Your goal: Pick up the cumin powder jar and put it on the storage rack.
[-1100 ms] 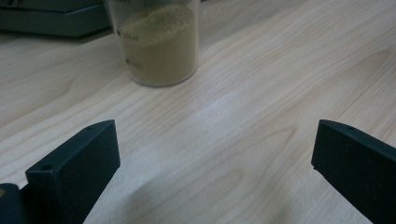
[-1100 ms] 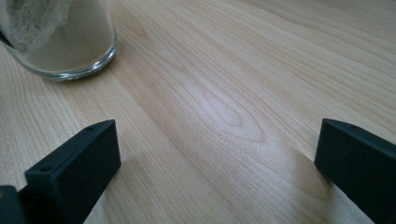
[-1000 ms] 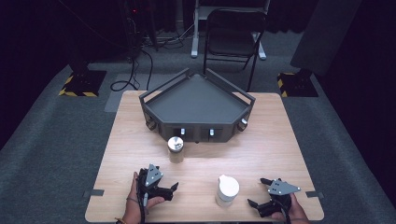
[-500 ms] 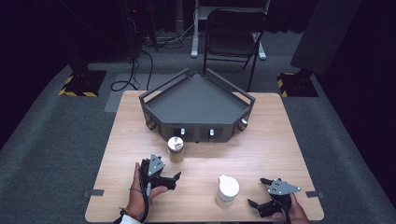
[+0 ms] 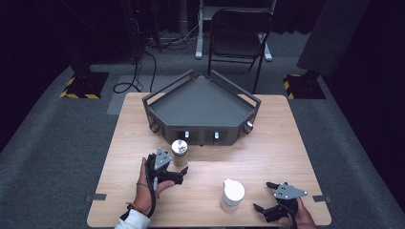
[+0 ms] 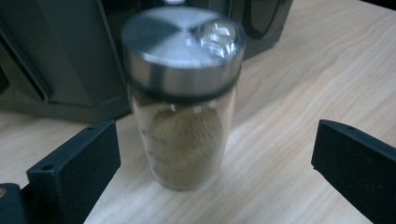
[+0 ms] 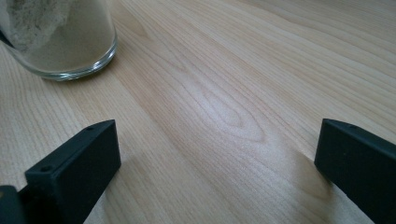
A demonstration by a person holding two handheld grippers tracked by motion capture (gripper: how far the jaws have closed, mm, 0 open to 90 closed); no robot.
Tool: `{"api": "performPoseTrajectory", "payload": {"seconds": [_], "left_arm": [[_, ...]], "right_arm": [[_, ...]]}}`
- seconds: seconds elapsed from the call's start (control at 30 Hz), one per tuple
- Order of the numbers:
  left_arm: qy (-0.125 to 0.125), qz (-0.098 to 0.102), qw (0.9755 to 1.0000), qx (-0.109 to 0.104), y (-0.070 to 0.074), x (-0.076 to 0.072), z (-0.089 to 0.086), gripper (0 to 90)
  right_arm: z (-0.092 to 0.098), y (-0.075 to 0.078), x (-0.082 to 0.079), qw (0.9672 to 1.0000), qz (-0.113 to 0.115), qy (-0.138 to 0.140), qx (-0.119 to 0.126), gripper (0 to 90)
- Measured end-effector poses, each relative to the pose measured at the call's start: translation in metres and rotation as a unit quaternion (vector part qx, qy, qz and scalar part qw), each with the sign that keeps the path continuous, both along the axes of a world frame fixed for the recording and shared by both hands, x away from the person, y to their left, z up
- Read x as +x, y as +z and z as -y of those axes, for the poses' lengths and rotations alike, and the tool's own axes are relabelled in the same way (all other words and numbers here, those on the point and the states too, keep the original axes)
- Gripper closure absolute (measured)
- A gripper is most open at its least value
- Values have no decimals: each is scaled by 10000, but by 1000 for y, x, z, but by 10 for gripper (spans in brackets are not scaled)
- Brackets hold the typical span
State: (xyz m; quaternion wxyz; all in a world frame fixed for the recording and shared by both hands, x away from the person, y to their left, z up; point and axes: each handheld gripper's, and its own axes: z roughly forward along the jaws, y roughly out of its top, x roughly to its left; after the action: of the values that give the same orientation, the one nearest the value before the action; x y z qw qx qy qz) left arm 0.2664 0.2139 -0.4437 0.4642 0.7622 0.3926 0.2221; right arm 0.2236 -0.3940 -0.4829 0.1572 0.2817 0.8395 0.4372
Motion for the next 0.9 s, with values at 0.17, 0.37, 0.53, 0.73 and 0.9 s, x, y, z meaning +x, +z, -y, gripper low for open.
{"api": "performPoseTrajectory", "payload": {"seconds": [0.17,0.37,0.53,0.73,0.9], "left_arm": [[28,8,9999,-123,6,10,2,10],[91,44,9999,-110,9,21,6,14],[132,38,9999,-91,10,30,9,21],[80,43,10000,-24,6,37,12,106],[-25,-29,9999,-109,0,43,12,239]], "right_arm": [[0,0,0,10000,0,0,0,0],[0,0,0,10000,0,1,0,0],[0,0,0,10000,1,3,-1,0],[0,0,0,10000,-2,2,0,0],[0,0,0,10000,-1,3,-1,0]]}}
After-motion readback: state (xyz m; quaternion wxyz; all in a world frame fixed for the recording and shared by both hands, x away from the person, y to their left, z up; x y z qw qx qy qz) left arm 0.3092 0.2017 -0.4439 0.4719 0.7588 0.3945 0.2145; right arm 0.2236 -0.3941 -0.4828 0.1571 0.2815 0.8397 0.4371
